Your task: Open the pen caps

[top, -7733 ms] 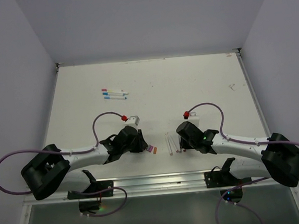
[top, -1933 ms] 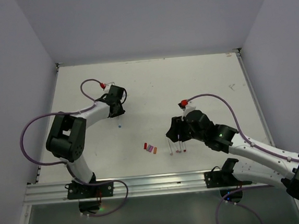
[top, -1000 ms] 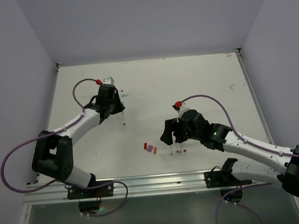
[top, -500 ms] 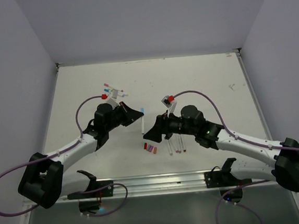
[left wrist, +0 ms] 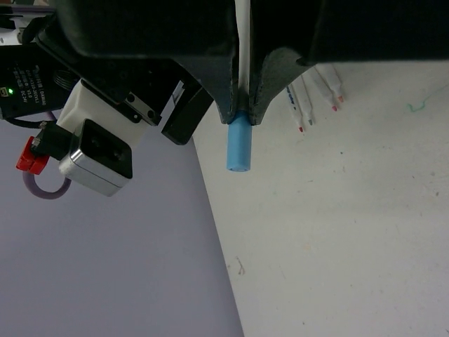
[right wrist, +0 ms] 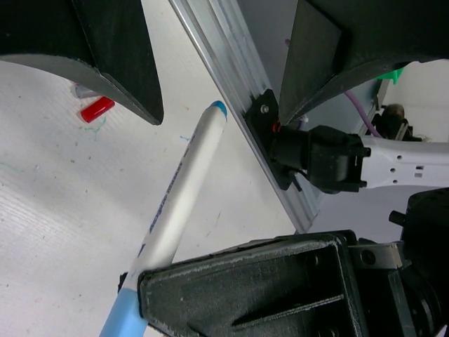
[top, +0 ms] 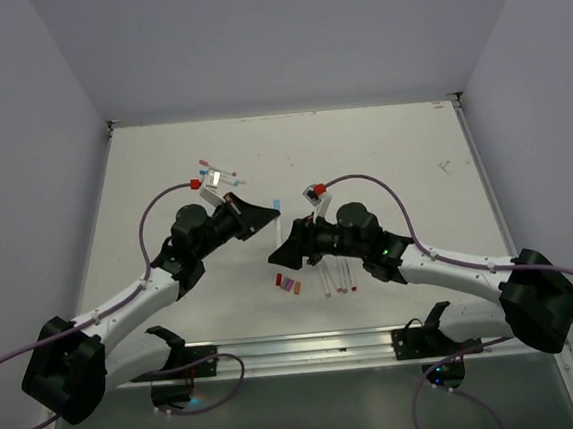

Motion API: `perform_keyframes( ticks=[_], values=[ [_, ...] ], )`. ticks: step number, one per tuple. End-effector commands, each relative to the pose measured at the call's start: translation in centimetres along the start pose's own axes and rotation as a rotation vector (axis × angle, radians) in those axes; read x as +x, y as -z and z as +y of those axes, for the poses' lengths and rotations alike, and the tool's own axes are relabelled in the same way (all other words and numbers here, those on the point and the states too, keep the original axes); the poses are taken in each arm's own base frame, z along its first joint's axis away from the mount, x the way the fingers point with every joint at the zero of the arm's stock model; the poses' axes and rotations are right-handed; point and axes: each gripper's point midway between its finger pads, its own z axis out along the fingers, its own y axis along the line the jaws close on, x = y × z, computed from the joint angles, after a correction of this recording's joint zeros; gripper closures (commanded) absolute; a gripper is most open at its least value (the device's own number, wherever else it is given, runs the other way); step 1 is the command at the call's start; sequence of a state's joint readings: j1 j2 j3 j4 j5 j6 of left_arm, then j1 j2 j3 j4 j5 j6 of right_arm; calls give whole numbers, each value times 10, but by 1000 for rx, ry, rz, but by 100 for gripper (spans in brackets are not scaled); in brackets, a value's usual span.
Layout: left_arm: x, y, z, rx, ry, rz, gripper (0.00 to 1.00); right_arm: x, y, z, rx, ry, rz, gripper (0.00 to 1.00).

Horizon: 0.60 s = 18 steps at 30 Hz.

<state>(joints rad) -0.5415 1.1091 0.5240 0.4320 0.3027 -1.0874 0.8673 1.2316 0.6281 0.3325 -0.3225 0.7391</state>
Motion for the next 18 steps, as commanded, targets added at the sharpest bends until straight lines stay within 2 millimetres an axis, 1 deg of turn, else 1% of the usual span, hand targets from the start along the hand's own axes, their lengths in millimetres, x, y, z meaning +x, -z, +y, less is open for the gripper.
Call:
perform_keyframes(
  ticks=[1, 5, 6, 7, 10, 11, 12, 13, 15, 17, 18],
  values=[
    [3, 4, -14, 60, 26, 1, 100, -21, -5, 9, -43, 10, -95, 30],
    [10, 5, -14, 73, 49, 14, 100, -23, -13, 3, -23, -5, -107, 35],
    [11, 6, -15, 78, 54, 18, 100, -20, -16, -1, -18, -18, -100, 40],
    [11, 7, -16, 82, 66, 18, 100, -22, -18, -1, -26, -19, -109, 44],
    [14, 8, -18, 95, 73, 22, 100, -18, -23, -8, -12, -36, -107, 68],
    [13, 9, -19, 97, 74, 23, 100, -15, -23, -12, -7, -41, -103, 86],
    [14, 9, -18, 98, 75, 27, 100, -14, -23, -12, -10, -45, -108, 96],
    [14, 10, -19, 98, 71, 24, 100, -15, -24, -12, -15, -46, -115, 100],
    [16, 10, -19, 102, 60, 35, 100, -13, -23, -10, -23, -45, -106, 100],
    [15, 8, -19, 97, 14, 40, 100, -12, -20, -8, -29, -44, -92, 100],
    [14, 7, -15, 76, -1, 35, 90, -11, -18, -7, -26, -39, -87, 100]
  ],
)
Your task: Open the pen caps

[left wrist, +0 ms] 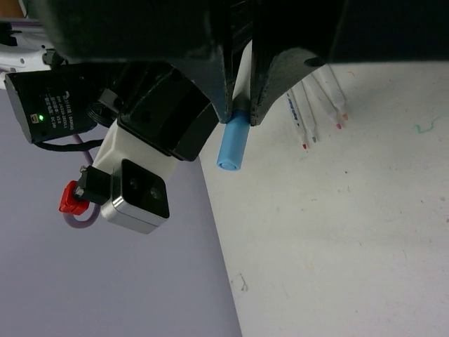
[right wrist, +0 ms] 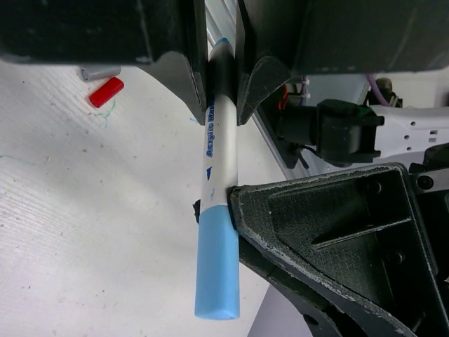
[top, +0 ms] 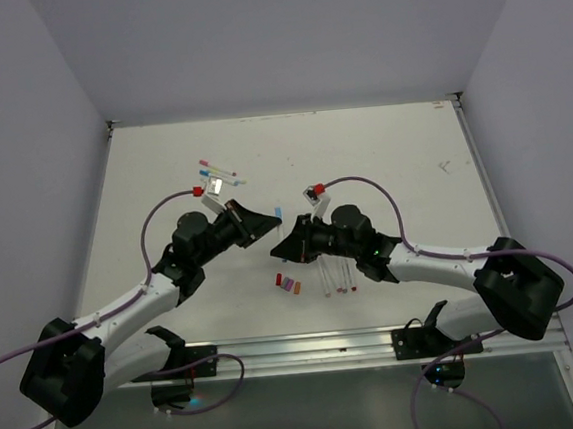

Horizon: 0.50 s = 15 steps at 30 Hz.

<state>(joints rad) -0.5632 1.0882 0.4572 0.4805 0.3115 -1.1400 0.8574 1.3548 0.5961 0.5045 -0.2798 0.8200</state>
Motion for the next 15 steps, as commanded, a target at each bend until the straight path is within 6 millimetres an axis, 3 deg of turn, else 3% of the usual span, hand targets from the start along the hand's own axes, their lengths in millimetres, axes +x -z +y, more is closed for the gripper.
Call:
perform_keyframes(
  ticks=[1, 2, 6, 15],
  values=[
    [-7, -3, -20, 46, -97, 7, 86, -6, 5, 13, -39, 37, -19, 100],
    [-6, -4, -11, -3, -101, 14, 82, -6, 10, 17, -50, 41, -13, 100],
    [-14, -6, -11, -22, -157, -10, 71, 4, 23, 21, -53, 41, 35, 100],
    [-17, -13, -18, 10, -219, -3, 69, 12, 39, 31, -86, 32, 74, 100]
  ],
)
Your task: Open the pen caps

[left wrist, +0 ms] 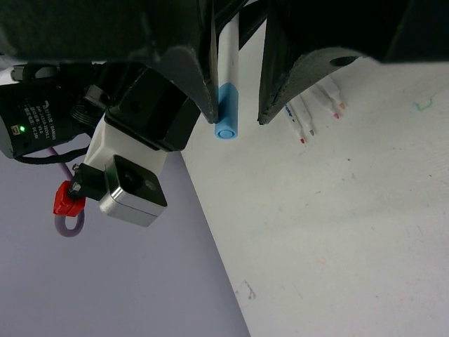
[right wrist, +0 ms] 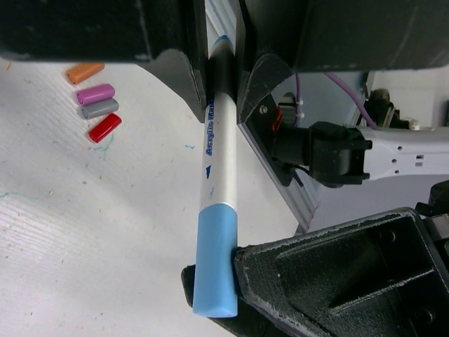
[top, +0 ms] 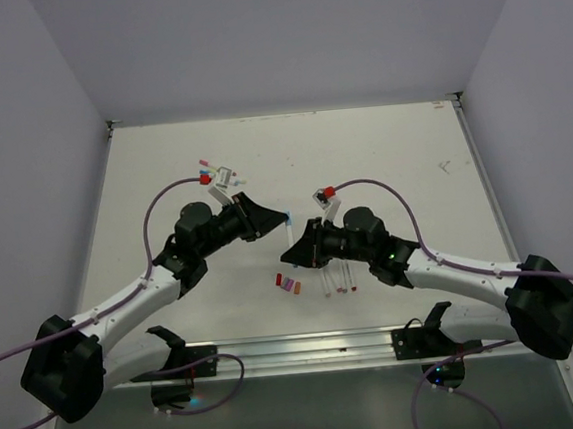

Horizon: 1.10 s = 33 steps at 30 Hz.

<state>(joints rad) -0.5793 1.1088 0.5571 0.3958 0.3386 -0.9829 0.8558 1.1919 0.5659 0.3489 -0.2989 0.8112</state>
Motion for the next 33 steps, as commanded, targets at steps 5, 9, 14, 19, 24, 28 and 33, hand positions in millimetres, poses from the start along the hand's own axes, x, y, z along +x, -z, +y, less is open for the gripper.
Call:
perform_keyframes(
  ticks=[5, 9, 14, 19, 24, 28, 33],
  values=[
    [-14, -5, -8, 30, -80, -34, 69, 11, 7, 27, -127, 11, 72, 100],
    [-12, -3, -13, 60, -91, -24, 69, 11, 4, 31, -149, -10, 80, 100],
    [-6, 1, -18, 104, -112, -7, 70, 14, 0, 34, -176, -33, 96, 100],
    [-3, 2, -21, 125, -119, 7, 76, 13, -3, 38, -206, -56, 98, 100],
    [2, 3, -22, 139, -117, 28, 78, 11, -6, 38, -206, -61, 94, 100],
    [5, 5, -19, 133, -114, 31, 87, 11, -8, 39, -213, -70, 95, 100],
    [9, 5, -20, 150, -112, 58, 84, 10, -11, 41, -222, -77, 96, 100]
  ],
)
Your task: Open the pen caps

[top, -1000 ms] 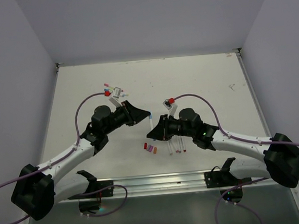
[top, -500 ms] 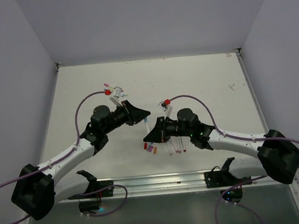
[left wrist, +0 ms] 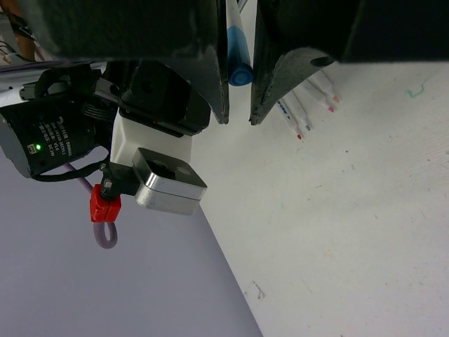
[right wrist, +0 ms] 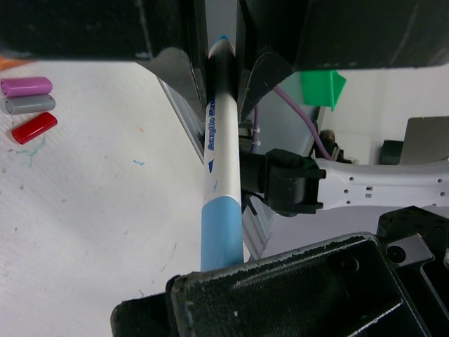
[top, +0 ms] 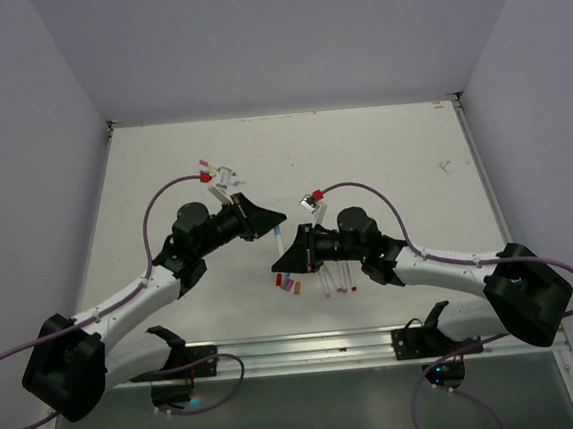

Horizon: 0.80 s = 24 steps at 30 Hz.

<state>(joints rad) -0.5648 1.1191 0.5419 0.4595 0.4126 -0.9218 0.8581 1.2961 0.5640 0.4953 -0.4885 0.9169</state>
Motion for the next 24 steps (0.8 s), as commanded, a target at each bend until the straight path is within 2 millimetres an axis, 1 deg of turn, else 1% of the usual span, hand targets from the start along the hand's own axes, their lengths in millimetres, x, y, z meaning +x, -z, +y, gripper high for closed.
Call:
perform_keyframes(
  ticks=[1, 2, 3, 4, 5, 7, 11, 13, 14, 16, 17, 18, 19, 20, 21, 22, 23, 24],
  values=[
    [7, 3, -14, 78, -34, 38, 81, -10, -4, 20, -71, 17, -22, 100],
    [7, 3, -14, 77, -37, 39, 76, -11, -3, 19, -70, 18, -26, 100],
    [8, 4, -13, 74, -41, 41, 74, -11, -3, 20, -71, 19, -26, 100],
    [9, 5, -13, 72, -41, 45, 73, -11, -3, 21, -73, 17, -24, 100],
    [10, 5, -12, 69, -41, 46, 71, -11, -3, 20, -72, 17, -25, 100],
    [10, 6, -11, 67, -45, 45, 71, -11, -3, 20, -75, 15, -27, 100],
    [12, 5, -10, 65, -41, 53, 82, -11, -4, 22, -92, -3, -29, 100],
    [13, 5, -10, 65, -41, 59, 85, -11, -5, 21, -93, -4, -30, 100],
    [14, 5, -9, 64, -40, 62, 89, -12, -5, 21, -93, -6, -31, 100],
    [14, 5, -6, 43, -39, 66, 100, -14, -5, 22, -92, -5, -36, 100],
    [12, 4, 0, 11, -34, 54, 100, -14, -5, 21, -87, 1, -39, 100],
    [13, 4, 6, -26, -32, 66, 100, -17, -5, 16, -46, -1, -51, 100],
    [9, 3, 15, -79, -33, 48, 100, -17, -4, 10, -12, 6, -56, 100],
    [8, 3, 23, -130, -29, 47, 100, -12, -2, -6, 63, 15, -35, 100],
    [1, -1, 28, -180, -44, 41, 100, -13, 0, -12, 109, 26, -45, 100],
    [8, 4, 47, -284, -24, 73, 100, -27, 4, -18, 177, 49, -107, 100],
    [-6, 4, 58, -368, -34, 18, 100, -22, 11, -38, 289, 78, -88, 100],
    [-2, 6, 71, -433, -25, 24, 100, -22, 14, -43, 346, 113, -94, 100]
  ],
)
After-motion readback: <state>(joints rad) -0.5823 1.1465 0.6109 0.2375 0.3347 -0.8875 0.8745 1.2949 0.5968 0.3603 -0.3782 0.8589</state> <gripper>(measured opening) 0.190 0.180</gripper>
